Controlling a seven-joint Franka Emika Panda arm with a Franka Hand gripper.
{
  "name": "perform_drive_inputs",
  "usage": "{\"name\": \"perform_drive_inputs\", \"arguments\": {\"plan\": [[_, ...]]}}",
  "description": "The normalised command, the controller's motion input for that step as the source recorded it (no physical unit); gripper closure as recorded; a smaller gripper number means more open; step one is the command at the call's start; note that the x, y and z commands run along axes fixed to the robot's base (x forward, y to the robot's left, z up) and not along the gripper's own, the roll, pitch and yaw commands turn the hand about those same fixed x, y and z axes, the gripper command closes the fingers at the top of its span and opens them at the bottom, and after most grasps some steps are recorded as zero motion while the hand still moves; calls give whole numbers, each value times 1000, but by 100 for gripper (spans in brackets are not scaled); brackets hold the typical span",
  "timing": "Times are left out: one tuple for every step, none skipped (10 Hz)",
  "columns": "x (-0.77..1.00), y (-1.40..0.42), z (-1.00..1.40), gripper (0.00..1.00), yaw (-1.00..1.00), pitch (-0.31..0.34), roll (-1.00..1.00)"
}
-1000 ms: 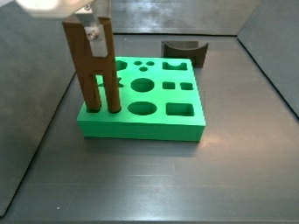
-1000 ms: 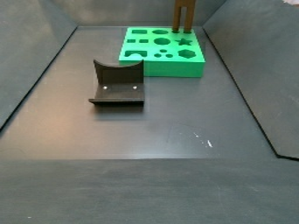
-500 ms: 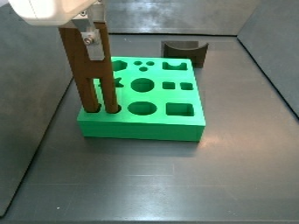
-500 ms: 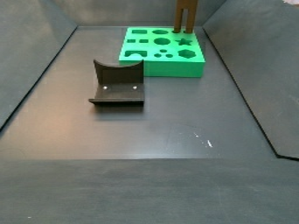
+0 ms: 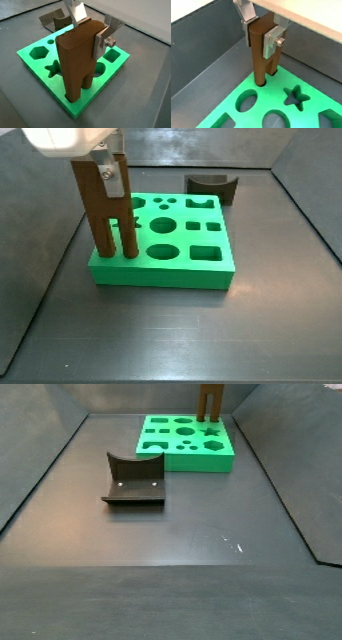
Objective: Insert the square-circle object.
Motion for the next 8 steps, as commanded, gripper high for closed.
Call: {"name": "perform_drive_inputs", "arguments": {"plan": [[-109, 109, -294, 100, 0, 0, 77], [0, -31, -503, 100, 0, 0, 236], [129, -206, -766, 100, 26, -59, 189], [274, -306, -817, 100, 6, -36, 221], [380, -386, -783, 100, 0, 0, 254], [294, -620, -631, 100, 77, 0, 330], [337, -640, -571, 100, 57, 0, 351], [506, -586, -469, 100, 0, 37, 224]]}}
